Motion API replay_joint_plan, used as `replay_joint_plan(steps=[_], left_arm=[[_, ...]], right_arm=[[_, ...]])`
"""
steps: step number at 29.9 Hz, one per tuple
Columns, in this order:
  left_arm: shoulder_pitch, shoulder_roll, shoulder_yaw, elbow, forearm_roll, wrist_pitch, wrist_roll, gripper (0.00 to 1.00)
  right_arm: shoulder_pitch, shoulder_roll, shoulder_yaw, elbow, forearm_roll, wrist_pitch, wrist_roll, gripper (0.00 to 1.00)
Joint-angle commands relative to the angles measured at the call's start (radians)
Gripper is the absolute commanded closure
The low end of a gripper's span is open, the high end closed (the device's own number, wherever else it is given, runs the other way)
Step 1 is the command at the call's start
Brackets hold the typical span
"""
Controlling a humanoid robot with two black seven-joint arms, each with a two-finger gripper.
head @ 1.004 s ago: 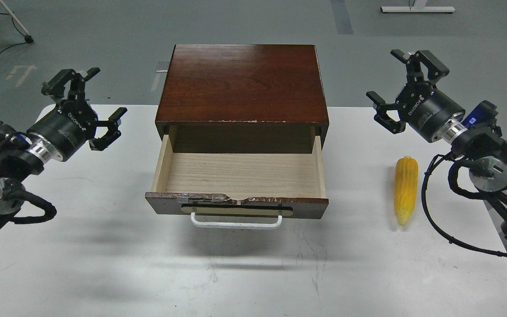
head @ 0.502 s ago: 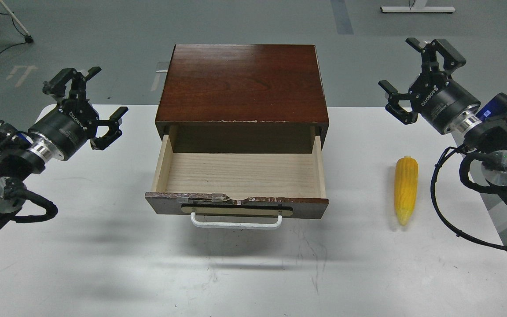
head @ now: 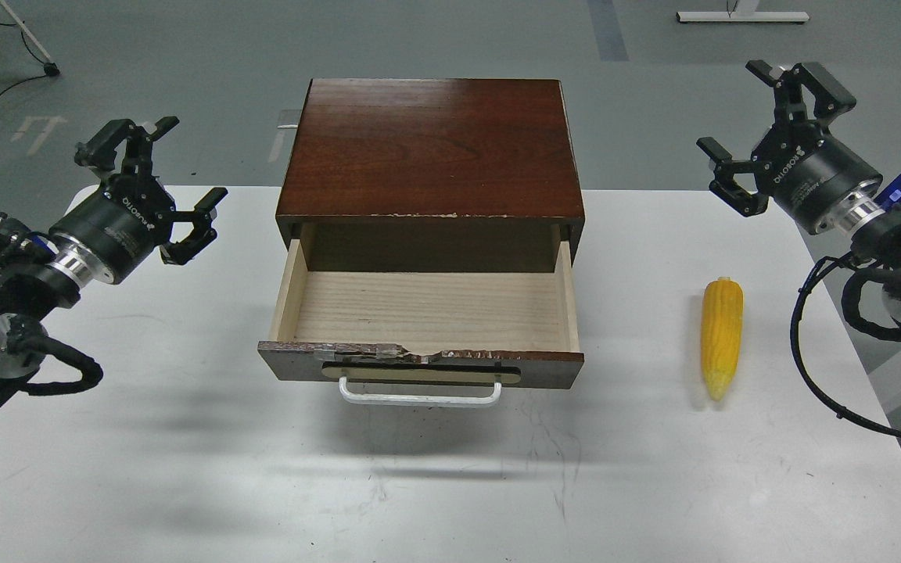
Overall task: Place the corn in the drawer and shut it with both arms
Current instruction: 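Lower the right gripper down onto the yellow corn cob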
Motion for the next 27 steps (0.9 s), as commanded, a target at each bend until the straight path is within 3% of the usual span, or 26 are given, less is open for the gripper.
replay_joint_plan(steps=[1,3,6,15,18,22,27], left_arm=[[0.0,0.001,0.001,0.0,0.0,0.0,-0.001,0.02],[0.0,0.002,0.001,0.0,0.0,0.0,-0.001,0.01],[0.001,0.002,0.001,0.0,0.0,0.0,-0.003,0.01],[0.008,-0.001,0.003,-0.001,0.003,-0.005,-0.006,0.02],[0.008,-0.004,0.003,-0.007,0.003,-0.009,-0.006,0.01],[0.008,-0.008,0.003,-0.009,0.003,-0.012,-0.006,0.01],[0.014,-0.01,0.003,-0.01,0.003,-0.015,-0.006,0.02]], right_arm=[[0.001,-0.006,-0.011,0.003,-0.157,-0.003,0.032,0.0],[0.002,-0.006,-0.017,0.003,-0.268,-0.012,0.067,0.0],[0.004,-0.007,-0.02,0.006,-0.412,-0.044,0.076,0.0],[0.007,-0.107,-0.216,0.03,-0.838,-0.342,0.069,0.06],[0.005,-0.112,-0.38,0.032,-0.941,-0.449,0.033,0.06],[-0.004,-0.132,-0.637,0.029,-0.974,-0.592,-0.063,0.12],[-0.039,-0.127,-0.679,0.024,-0.974,-0.633,-0.1,0.18]])
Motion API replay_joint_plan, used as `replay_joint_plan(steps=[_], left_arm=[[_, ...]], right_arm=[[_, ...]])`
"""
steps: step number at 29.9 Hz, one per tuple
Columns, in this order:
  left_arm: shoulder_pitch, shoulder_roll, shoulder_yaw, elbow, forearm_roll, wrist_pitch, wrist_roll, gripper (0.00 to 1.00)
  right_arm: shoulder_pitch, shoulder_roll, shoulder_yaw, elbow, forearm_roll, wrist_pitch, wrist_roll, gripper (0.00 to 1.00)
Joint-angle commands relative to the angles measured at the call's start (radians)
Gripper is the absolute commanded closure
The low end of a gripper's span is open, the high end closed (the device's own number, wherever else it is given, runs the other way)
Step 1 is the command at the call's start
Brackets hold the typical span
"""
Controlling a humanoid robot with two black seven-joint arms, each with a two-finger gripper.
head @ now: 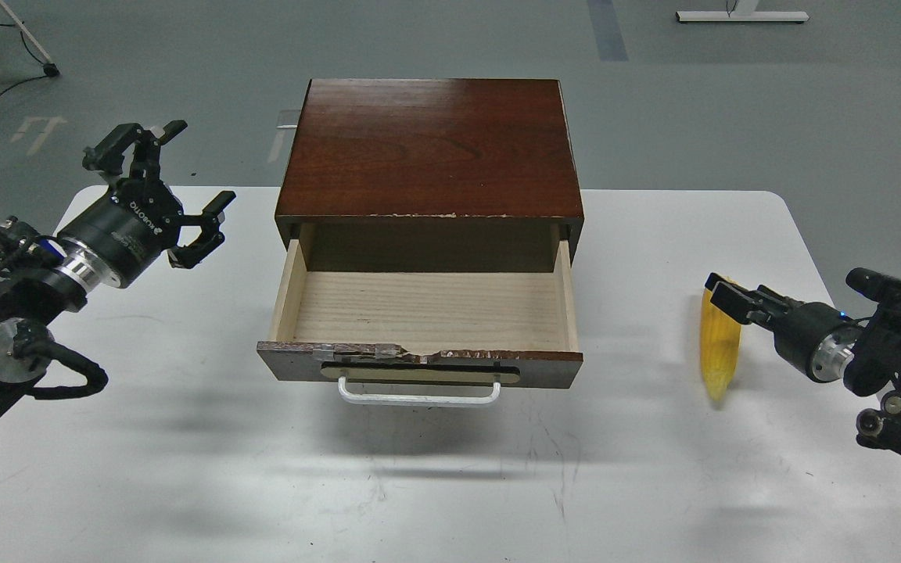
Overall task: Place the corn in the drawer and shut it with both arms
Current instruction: 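Lower the right gripper down onto the yellow corn cob, then close the right gripper on the corn cob and lift it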
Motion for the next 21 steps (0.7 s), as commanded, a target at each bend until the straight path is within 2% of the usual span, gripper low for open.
replay_joint_plan(steps=[1,7,13,15,17,19,21], left_arm=[[0.01,-0.003,0.0,-0.001,0.0,-0.001,-0.001,0.01],[0.022,-0.012,0.0,-0.001,0.0,-0.001,0.0,0.01],[0.031,-0.012,0.0,-0.001,0.0,0.0,0.0,0.01],[0.042,-0.012,0.0,-0.001,0.0,0.0,0.0,0.02],[0.045,-0.011,0.0,-0.001,0.0,0.0,0.0,0.02],[0.05,-0.011,0.0,-0.001,0.0,0.0,0.0,0.01],[0.054,-0.011,0.0,-0.001,0.0,0.0,0.0,0.01]], right_arm=[[-0.038,0.006,-0.022,-0.004,-0.001,-0.034,-0.031,0.18],[-0.046,0.023,-0.028,-0.016,-0.001,-0.039,-0.036,0.26],[-0.049,0.092,-0.026,-0.05,-0.001,-0.039,-0.036,0.3],[-0.049,0.124,-0.029,-0.083,-0.001,-0.039,-0.036,0.42],[-0.049,0.14,-0.029,-0.1,-0.001,-0.039,-0.036,0.46],[-0.047,0.152,-0.029,-0.11,-0.001,-0.039,-0.034,0.55],[-0.043,0.155,-0.029,-0.113,0.001,-0.039,-0.034,0.73]])
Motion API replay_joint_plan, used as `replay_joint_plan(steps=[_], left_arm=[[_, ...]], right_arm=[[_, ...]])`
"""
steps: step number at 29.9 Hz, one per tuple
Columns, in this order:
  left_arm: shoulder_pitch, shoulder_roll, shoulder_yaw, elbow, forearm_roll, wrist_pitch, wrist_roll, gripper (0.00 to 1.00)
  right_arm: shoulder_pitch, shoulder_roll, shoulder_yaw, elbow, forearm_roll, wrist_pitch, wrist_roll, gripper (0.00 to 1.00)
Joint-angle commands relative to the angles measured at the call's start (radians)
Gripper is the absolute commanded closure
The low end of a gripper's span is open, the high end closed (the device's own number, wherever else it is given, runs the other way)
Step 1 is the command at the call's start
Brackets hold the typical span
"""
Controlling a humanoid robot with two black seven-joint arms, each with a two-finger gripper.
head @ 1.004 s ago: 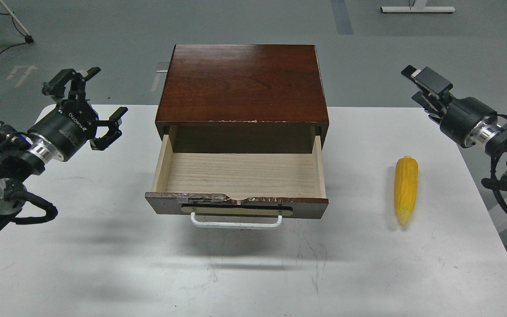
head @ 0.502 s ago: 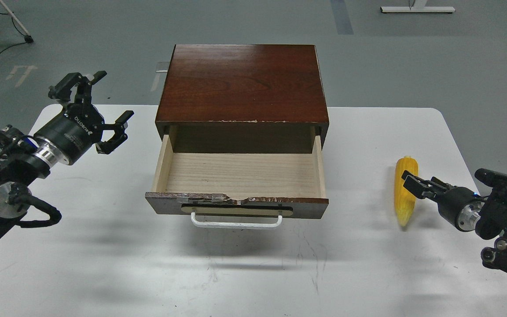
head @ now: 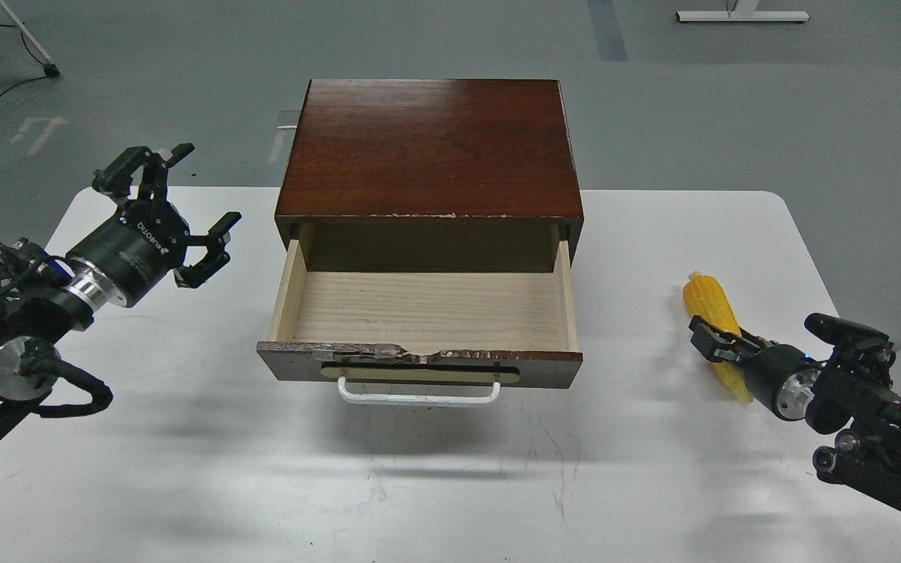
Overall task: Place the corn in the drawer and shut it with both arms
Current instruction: 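Close the right gripper on the corn cob and lift it, then carry the corn cob with the right gripper into the open drawer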
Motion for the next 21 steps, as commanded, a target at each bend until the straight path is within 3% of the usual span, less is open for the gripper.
replay_joint_plan(steps=[1,2,6,10,12,14,15,21], left_arm=[[0.008,0.001,0.0,0.0,0.0,0.0,0.0,0.01],[0.013,0.001,0.0,0.002,0.0,0.0,0.0,0.01],[0.016,0.001,0.0,0.002,0.0,0.0,0.0,0.01],[0.016,0.001,0.0,0.0,0.0,0.0,0.0,0.01],[0.017,0.006,0.0,0.002,0.0,0.0,0.0,0.01],[0.017,0.012,0.0,0.002,0.0,0.0,0.0,0.01],[0.017,0.014,0.0,0.002,0.0,0.0,0.0,0.01],[0.017,0.017,0.0,0.002,0.0,0.0,0.0,0.01]], right_arm=[[0.006,0.011,0.0,-0.008,0.002,0.001,0.002,0.77],[0.011,0.013,0.0,-0.01,0.002,0.001,0.002,0.85],[0.026,0.013,0.001,-0.013,0.002,-0.002,0.009,0.96],[0.097,-0.003,0.001,0.009,-0.007,-0.039,0.029,0.96],[0.178,-0.03,-0.003,0.032,-0.018,-0.079,0.072,0.96],[0.326,-0.075,-0.029,0.088,-0.081,-0.102,0.161,0.96],[0.365,-0.081,-0.037,0.105,-0.107,-0.103,0.184,0.96],[0.632,-0.043,-0.124,0.231,-0.311,-0.104,0.337,0.96]])
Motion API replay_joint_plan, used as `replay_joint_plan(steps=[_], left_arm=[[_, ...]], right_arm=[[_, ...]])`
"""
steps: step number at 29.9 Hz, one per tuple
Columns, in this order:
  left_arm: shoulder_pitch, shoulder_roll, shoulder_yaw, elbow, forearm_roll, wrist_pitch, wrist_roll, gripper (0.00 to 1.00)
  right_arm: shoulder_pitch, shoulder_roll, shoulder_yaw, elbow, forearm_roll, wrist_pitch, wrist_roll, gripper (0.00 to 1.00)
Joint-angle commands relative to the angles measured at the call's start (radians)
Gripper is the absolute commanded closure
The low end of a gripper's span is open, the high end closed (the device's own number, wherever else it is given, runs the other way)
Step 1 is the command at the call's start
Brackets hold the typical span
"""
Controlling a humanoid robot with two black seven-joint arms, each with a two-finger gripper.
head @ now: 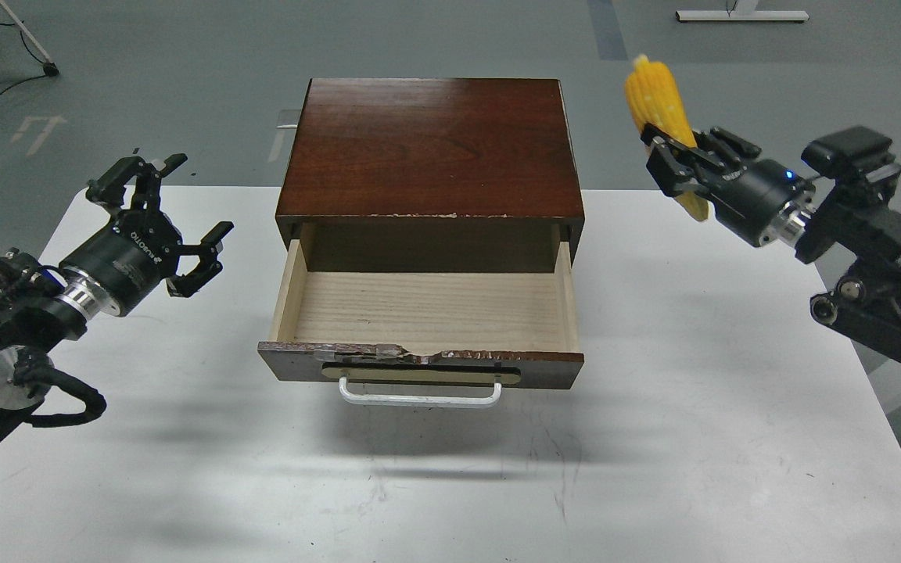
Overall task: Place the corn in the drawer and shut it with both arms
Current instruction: 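Carry the corn cob with the right gripper into the open drawer, then open the right gripper, release the corn, and withdraw it upward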
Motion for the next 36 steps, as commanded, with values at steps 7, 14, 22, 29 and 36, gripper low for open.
replay_joint_plan(steps=[7,14,22,29,36], left_arm=[[0.001,0.021,-0.005,0.0,-0.002,0.001,-0.002,0.01],[0.003,0.04,-0.006,0.001,-0.011,0.008,-0.002,0.01],[0.009,0.043,-0.005,0.011,-0.012,0.011,-0.003,0.02],[0.009,0.045,-0.005,0.011,-0.012,0.011,-0.002,0.01],[0.009,0.051,-0.008,0.017,-0.009,0.014,-0.002,0.01]], right_arm=[[0.279,0.245,-0.304,0.041,-0.167,-0.002,0.148,0.78],[0.291,0.335,-0.325,0.021,-0.15,0.005,0.148,0.0],[0.287,0.332,-0.342,0.016,-0.148,0.009,0.148,0.0],[0.293,0.296,-0.33,0.015,-0.148,0.009,0.148,0.0],[0.297,0.255,-0.168,0.018,0.147,0.04,0.109,0.0]])
